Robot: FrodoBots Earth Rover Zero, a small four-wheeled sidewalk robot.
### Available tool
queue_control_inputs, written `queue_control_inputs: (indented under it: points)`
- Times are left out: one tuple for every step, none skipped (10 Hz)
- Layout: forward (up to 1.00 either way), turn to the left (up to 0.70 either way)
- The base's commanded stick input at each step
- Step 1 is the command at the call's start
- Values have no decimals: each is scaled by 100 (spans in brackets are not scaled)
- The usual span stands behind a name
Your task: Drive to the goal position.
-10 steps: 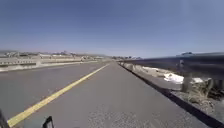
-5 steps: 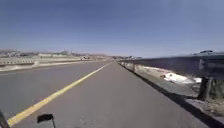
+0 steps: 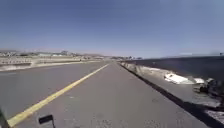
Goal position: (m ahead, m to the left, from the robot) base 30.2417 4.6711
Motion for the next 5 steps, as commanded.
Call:
queue_control_inputs:
  points:
    - [85,0]
    - [85,0]
    - [85,0]
    - [85,0]
    - [85,0]
